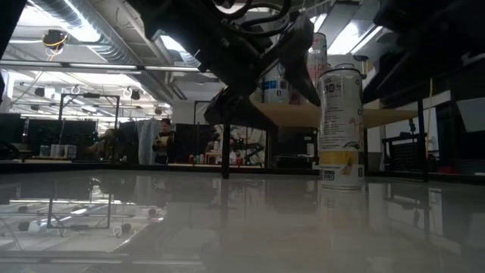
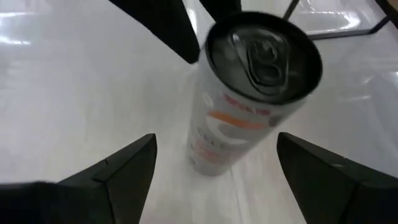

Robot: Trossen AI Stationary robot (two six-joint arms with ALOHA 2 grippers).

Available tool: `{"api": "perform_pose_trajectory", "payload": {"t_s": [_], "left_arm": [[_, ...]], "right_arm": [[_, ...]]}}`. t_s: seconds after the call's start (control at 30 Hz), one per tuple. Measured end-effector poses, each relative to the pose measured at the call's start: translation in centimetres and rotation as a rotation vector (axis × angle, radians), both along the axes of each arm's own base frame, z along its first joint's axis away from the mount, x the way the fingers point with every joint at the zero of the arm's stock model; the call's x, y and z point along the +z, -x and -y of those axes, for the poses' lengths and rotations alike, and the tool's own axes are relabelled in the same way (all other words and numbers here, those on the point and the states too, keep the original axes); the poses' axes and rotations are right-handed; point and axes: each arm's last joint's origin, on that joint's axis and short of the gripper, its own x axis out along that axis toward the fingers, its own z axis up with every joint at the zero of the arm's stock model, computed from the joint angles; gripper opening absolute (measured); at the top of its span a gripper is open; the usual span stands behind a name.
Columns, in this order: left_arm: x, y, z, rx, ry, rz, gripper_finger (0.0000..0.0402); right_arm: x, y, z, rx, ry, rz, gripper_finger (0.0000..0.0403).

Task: Place canned beverage on shelf
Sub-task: Put the orange soda can on the shelf aligned with the orange soda can

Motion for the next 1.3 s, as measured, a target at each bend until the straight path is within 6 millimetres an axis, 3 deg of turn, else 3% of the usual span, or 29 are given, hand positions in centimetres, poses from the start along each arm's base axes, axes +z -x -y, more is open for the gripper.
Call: {"api": "perform_pose_trajectory", "payload": {"t_s": [0.47,0.7,1.07,1.3], "left_arm": [[0.3,-0.5,-2.3,0.090,-0.020,0.040,0.0365],[0.2,-0.6,-3.6,0.060,-0.084,-0.019,0.0365],[0.1,-0.4,-0.9,-0.115,-0.014,-0.026,0.0365],[0.2,-0.3,0.3,-0.124,-0.025,-0.012,0.0365]], "right_arm": [[0.0,0.0,-0.5,0.122,-0.115,-0.030,0.0321],[-0.1,0.1,-0.5,0.127,-0.115,-0.047,0.0321],[-0.5,0.6,0.4,-0.032,0.073,-0.070,0.0321],[-0.1,0.1,0.1,0.020,0.058,-0.022,0.0321]]}}
